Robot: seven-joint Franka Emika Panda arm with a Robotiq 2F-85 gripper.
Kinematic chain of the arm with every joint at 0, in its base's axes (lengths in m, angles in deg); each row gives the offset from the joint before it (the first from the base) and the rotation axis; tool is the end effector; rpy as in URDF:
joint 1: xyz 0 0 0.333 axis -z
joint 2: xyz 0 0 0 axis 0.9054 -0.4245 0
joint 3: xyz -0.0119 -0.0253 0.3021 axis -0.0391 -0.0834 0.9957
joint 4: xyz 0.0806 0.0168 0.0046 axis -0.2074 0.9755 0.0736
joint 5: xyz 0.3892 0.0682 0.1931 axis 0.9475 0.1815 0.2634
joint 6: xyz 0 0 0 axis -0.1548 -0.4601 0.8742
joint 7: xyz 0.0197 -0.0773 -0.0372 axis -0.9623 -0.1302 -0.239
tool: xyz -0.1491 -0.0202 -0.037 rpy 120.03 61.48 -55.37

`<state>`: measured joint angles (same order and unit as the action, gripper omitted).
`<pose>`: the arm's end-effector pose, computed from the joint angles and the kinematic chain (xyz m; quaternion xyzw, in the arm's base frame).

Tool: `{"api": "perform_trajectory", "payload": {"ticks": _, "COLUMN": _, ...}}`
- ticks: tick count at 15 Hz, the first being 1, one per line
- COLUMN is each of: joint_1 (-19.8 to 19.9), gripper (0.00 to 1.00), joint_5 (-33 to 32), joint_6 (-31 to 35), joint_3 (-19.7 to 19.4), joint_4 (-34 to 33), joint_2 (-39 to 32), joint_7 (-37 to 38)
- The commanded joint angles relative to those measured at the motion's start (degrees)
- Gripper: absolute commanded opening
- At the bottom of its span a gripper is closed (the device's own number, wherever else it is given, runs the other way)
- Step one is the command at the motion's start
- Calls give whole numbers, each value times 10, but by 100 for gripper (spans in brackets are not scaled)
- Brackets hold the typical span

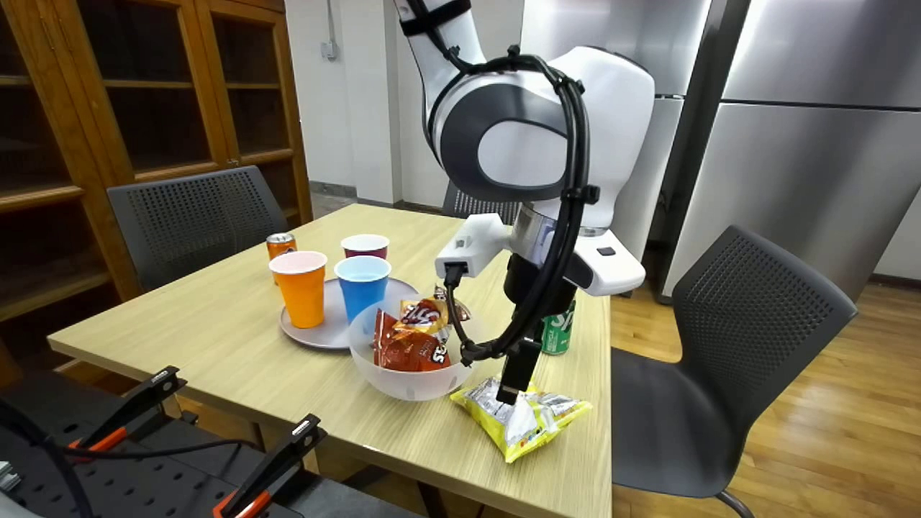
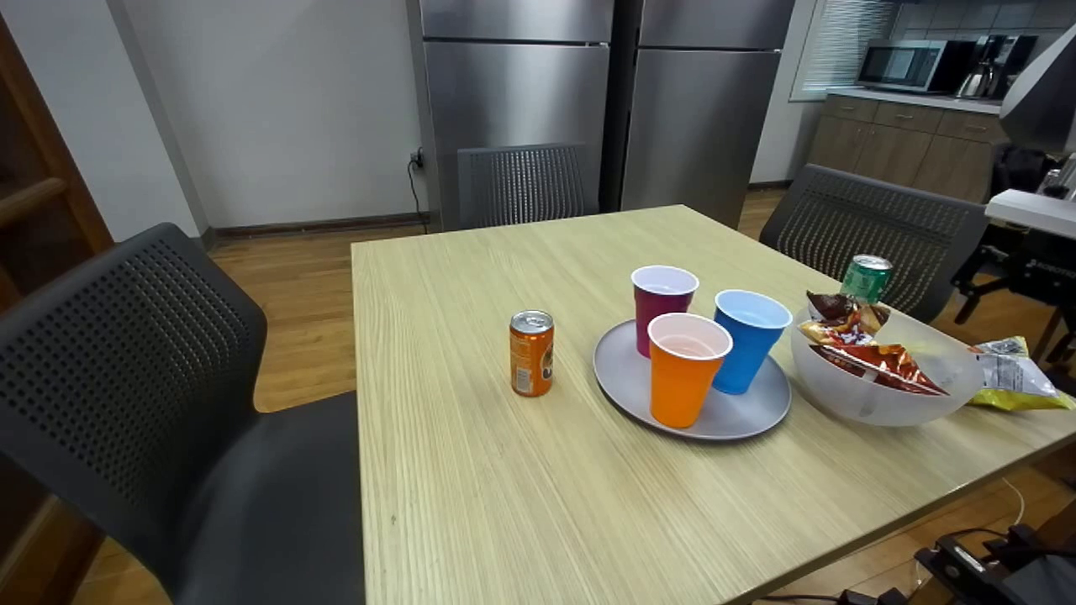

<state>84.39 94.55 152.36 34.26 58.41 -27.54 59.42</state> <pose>0.3746 -0.3219 0.0545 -0.7622 0.6433 0.0539 0.0470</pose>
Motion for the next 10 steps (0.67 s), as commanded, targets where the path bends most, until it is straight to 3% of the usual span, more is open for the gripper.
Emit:
{"api": "perform_trajectory", "payload": {"ticks": 1, "joint_1": 6, "gripper": 100, "joint_5": 8, "joint_6": -19, "joint_3": 4, "joint_4": -20, "joint_2": -22, "joint_7": 22}}
{"api": "perform_trajectory", "payload": {"ticks": 10, "joint_1": 12, "gripper": 100, "joint_5": 53, "joint_6": -17, "joint_3": 18, "joint_4": -43, "joint_2": -51, "joint_7": 31}}
